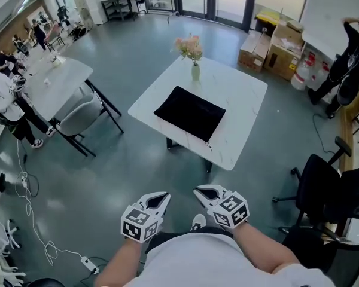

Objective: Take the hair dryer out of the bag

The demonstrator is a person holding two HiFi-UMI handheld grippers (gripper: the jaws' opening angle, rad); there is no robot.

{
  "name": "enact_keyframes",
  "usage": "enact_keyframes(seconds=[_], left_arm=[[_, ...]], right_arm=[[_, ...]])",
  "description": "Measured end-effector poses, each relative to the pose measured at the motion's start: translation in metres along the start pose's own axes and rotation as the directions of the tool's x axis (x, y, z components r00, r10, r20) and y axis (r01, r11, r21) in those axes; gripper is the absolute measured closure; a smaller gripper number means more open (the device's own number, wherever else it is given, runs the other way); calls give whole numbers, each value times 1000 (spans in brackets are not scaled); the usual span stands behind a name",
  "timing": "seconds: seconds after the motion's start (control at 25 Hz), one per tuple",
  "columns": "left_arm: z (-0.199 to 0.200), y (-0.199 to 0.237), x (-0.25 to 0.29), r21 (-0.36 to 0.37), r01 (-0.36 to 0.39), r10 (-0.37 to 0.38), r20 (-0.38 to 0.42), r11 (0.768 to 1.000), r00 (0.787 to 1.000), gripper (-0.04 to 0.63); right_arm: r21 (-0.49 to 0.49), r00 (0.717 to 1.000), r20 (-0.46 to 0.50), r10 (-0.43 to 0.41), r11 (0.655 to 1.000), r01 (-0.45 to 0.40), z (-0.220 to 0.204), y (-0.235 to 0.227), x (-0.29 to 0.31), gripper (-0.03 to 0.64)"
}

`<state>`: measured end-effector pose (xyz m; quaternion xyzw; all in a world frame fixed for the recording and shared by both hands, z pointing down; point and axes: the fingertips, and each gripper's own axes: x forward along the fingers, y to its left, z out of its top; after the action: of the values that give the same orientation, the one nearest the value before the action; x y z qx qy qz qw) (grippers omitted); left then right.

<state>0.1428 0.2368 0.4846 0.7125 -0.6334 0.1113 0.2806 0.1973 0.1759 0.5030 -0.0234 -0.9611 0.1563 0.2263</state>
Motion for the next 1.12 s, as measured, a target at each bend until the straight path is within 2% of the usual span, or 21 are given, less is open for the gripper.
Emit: enact_keyframes(seconds=[0.32, 0.52, 0.64, 0.8, 1.12], left_arm=[[12, 28, 30, -6, -9, 9, -51, 1000, 999, 578], [23, 53, 43, 1, 17, -16, -59, 1000, 998, 578], [38, 76, 57, 17, 49, -48, -64, 999, 997, 578], [62, 108, 75, 56, 130, -126, -72, 990, 989, 578], [121, 197, 100, 127, 259, -247, -103, 957, 963, 578]], right_arm=[[33, 1000, 1, 1, 999, -1, 11, -45, 19, 601], [45, 1000, 0, -27, 999, 27, 21, -62, 37, 601], [66, 997, 5, -74, 995, 73, 33, -78, 49, 601], [97, 988, 2, -154, 983, 153, 50, -99, 70, 601], [181, 944, 28, -328, 931, 318, 95, -120, 121, 601]])
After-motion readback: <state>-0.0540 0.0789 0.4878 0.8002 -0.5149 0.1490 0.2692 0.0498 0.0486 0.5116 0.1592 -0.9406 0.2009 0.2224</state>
